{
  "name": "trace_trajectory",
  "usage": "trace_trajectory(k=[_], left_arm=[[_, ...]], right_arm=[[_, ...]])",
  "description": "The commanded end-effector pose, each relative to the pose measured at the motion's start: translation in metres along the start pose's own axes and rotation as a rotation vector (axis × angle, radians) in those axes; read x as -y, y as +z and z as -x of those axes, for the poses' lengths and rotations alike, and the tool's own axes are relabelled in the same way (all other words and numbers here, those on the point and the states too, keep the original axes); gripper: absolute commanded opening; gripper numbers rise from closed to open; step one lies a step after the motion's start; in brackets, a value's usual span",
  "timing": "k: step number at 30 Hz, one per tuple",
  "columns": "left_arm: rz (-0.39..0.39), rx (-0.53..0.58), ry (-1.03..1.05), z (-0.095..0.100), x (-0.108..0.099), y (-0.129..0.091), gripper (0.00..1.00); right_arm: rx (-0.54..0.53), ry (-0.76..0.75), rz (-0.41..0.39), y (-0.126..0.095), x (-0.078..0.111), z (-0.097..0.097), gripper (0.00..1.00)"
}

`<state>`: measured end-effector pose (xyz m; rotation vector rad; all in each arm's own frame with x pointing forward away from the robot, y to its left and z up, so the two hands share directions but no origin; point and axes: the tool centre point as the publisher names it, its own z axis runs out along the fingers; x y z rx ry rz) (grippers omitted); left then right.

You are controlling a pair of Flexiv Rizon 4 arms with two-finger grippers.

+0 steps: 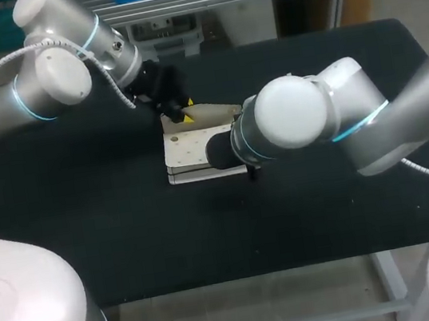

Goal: Pick up the bag, open it, inspect its contents, close it, and place it on the opposite side

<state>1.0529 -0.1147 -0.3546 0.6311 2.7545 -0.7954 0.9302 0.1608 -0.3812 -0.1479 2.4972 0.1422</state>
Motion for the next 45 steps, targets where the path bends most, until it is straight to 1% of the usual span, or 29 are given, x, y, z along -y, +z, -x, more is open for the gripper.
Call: trace_trajectory(k=[1,2,7,12,16,17,18,19,20,22,27,32,38,39,42,44,45], left_arm=[[-0.002,-0.008,-0.005,0.008,-0.003,0.005,0.07],[-0.002,-0.007,-0.007,0.008,-0.003,0.005,0.00],[0.000,-0.005,-0.012,0.008,-0.006,0.001,0.00],[-0.034,-0.004,-0.029,0.005,-0.010,-0.005,0.00],[-0.050,0.009,-0.028,0.002,-0.009,-0.012,0.00],[-0.053,0.014,-0.026,0.001,-0.007,-0.014,0.00],[-0.055,0.020,-0.024,0.000,-0.006,-0.016,0.00],[-0.054,0.029,-0.022,-0.001,-0.005,-0.018,0.00],[-0.054,0.036,-0.021,-0.001,-0.003,-0.020,0.00],[-0.052,0.055,-0.025,0.000,-0.001,-0.024,0.00],[-0.058,0.109,-0.065,0.005,0.000,-0.035,0.00],[-0.076,0.151,-0.107,0.013,0.003,-0.048,0.00],[-0.070,0.191,-0.128,0.015,0.013,-0.065,0.00],[-0.067,0.201,-0.132,0.015,0.015,-0.068,0.00],[-0.062,0.212,-0.133,0.015,0.022,-0.075,0.00],[-0.063,0.215,-0.135,0.016,0.025,-0.079,0.00],[-0.063,0.220,-0.138,0.016,0.027,-0.081,0.00]], right_arm=[[0.004,0.000,0.002,0.001,0.000,-0.002,0.00],[0.004,0.000,0.002,0.001,0.000,-0.002,0.00],[0.004,0.000,0.002,0.001,0.000,-0.002,0.00],[0.004,0.000,0.002,0.001,0.000,-0.002,0.00],[0.007,0.015,-0.009,-0.006,0.001,0.003,0.00],[0.008,0.018,-0.004,-0.008,0.002,0.005,0.11],[0.007,0.021,-0.005,-0.011,0.002,0.007,0.37],[0.006,0.023,-0.008,-0.015,0.002,0.009,0.76],[0.009,0.027,-0.005,-0.019,0.002,0.011,1.00],[0.008,0.030,-0.001,-0.026,0.002,0.015,1.00],[0.015,0.029,0.043,-0.051,-0.001,0.022,1.00],[0.020,0.029,0.040,-0.071,-0.002,0.030,1.00],[0.043,0.050,0.030,-0.085,0.005,0.042,1.00],[0.046,0.054,0.030,-0.087,0.006,0.044,0.93],[0.053,0.063,0.033,-0.091,0.008,0.050,0.48],[0.055,0.064,0.035,-0.093,0.009,0.054,0.25],[0.056,0.067,0.037,-0.095,0.009,0.055,0.00]])
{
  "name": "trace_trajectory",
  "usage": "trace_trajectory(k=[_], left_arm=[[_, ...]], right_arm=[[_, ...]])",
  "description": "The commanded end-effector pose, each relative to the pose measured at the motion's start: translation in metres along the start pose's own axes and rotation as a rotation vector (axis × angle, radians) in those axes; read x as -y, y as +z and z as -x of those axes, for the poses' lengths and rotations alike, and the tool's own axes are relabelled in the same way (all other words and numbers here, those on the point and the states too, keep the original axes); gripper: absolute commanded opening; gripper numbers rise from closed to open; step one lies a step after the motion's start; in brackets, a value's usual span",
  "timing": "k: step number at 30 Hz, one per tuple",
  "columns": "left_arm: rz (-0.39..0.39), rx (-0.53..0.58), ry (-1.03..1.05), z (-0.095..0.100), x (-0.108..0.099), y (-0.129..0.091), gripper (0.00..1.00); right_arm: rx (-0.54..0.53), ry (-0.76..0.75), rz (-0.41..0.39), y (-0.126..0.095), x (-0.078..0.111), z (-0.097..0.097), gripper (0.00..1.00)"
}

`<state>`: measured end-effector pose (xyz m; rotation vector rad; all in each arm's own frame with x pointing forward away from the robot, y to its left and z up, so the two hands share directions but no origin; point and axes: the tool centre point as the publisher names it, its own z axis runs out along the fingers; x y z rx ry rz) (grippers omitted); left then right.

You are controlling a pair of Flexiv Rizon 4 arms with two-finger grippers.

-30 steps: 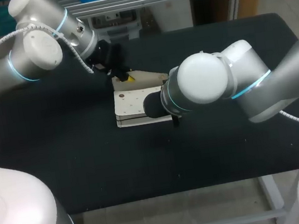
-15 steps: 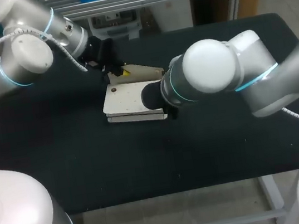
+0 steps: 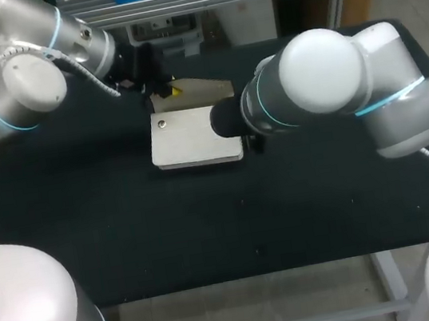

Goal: Pick up the bag, open it, inspect its contents, close it, and place it on the opposite side

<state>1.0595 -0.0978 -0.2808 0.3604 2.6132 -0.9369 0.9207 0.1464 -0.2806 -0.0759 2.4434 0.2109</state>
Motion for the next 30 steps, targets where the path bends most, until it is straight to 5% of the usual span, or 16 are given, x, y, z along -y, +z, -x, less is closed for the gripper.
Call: trace_trajectory(k=[1,7,23,30], left_arm=[[0.012,0.025,-0.006,-0.006,0.011,-0.014,0.00],[0.017,0.041,-0.022,-0.006,0.024,-0.028,0.00],[0.019,0.052,-0.023,-0.006,0.025,-0.028,0.00],[0.071,0.159,-0.024,-0.003,0.044,-0.040,0.00]], right_arm=[[-0.002,0.002,0.007,-0.008,0.002,0.006,0.00],[-0.013,-0.005,0.016,-0.013,0.001,0.021,0.00],[-0.015,-0.014,0.010,-0.011,-0.003,0.022,0.00],[0.015,-0.061,0.012,-0.006,-0.013,0.049,0.00]])
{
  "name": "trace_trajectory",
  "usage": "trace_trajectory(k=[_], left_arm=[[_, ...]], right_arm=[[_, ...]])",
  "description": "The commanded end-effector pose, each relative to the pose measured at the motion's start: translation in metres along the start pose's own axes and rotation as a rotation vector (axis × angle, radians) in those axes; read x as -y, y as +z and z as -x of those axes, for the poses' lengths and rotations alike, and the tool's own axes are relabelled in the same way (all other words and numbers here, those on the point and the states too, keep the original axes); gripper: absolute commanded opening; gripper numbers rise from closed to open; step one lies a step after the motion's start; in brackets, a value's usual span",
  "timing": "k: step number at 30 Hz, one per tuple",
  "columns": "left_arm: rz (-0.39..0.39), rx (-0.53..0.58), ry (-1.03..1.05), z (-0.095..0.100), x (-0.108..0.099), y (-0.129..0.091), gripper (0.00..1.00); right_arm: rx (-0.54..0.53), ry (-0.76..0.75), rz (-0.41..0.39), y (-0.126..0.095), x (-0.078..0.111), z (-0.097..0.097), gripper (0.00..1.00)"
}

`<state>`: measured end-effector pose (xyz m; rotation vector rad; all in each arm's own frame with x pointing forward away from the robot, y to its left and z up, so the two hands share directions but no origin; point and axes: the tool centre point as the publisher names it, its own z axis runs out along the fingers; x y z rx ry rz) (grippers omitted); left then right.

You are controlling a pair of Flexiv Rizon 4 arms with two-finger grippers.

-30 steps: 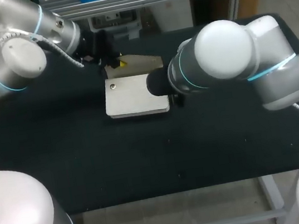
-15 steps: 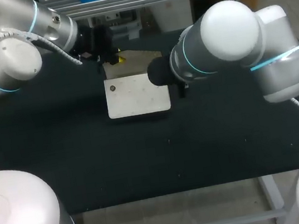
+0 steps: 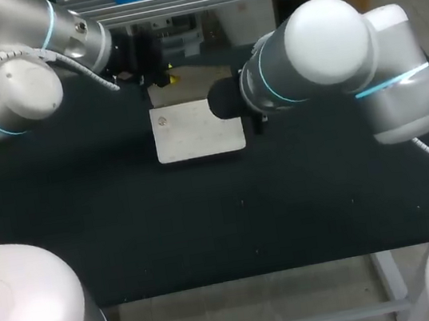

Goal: Pick up the bag, open it, inspect its contents, close it, and place it on the opposite side

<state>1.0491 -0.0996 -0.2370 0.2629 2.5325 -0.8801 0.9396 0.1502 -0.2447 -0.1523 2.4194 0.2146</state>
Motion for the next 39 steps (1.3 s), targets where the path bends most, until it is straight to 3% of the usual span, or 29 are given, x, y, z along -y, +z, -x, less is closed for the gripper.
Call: trace_trajectory(k=[1,15,28,39], left_arm=[[0.034,0.049,0.004,-0.012,0.017,-0.010,0.00],[0.015,0.024,-0.065,-0.014,0.022,-0.011,0.00],[-0.020,-0.024,-0.126,-0.006,0.023,-0.007,0.00],[-0.036,-0.005,-0.188,0.002,0.022,-0.011,0.00]], right_arm=[[0.007,-0.013,-0.006,0.011,-0.006,0.016,0.00],[0.035,-0.060,0.019,0.063,-0.001,0.044,0.00],[0.007,-0.103,0.038,0.085,-0.009,0.041,0.00],[-0.024,-0.142,0.021,0.085,-0.010,0.030,0.00]])
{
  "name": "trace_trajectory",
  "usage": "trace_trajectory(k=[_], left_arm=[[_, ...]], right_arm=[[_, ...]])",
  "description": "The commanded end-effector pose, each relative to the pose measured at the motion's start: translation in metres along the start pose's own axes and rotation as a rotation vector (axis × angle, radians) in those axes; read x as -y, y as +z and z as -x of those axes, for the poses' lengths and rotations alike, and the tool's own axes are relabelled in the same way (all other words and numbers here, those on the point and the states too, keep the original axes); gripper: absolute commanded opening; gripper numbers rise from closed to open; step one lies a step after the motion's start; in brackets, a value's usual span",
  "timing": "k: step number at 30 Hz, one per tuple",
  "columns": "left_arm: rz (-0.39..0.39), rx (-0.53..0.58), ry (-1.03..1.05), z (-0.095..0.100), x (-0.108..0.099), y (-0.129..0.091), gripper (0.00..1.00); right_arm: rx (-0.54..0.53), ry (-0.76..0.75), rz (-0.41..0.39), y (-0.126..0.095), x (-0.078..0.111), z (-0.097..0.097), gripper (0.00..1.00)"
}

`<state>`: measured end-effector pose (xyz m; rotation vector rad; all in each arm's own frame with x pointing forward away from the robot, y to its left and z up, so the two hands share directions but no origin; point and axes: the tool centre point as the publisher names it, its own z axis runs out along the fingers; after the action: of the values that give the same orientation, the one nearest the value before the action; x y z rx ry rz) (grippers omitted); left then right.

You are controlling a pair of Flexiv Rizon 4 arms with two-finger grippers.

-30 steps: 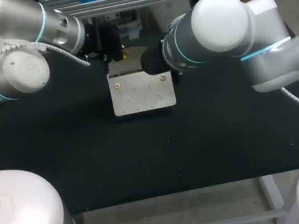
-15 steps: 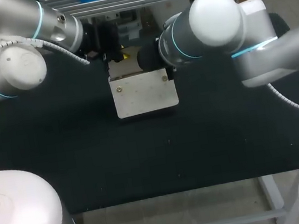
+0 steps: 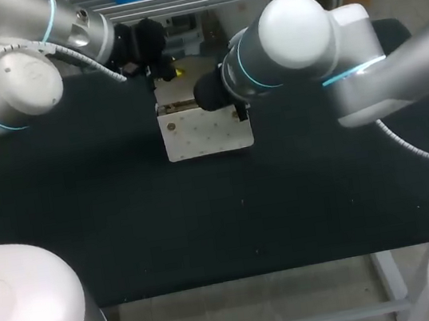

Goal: Pick up the bag, open it, inspect its contents, close it, and place it on the opposite side

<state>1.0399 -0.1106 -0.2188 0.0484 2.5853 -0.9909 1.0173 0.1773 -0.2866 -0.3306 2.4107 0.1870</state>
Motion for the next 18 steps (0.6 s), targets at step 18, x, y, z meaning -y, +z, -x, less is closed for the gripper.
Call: trace_trajectory(k=[18], left_arm=[[-0.052,-0.044,-0.032,-0.001,0.001,-0.006,0.00]], right_arm=[[-0.076,-0.004,-0.021,0.019,0.008,-0.012,0.00]])
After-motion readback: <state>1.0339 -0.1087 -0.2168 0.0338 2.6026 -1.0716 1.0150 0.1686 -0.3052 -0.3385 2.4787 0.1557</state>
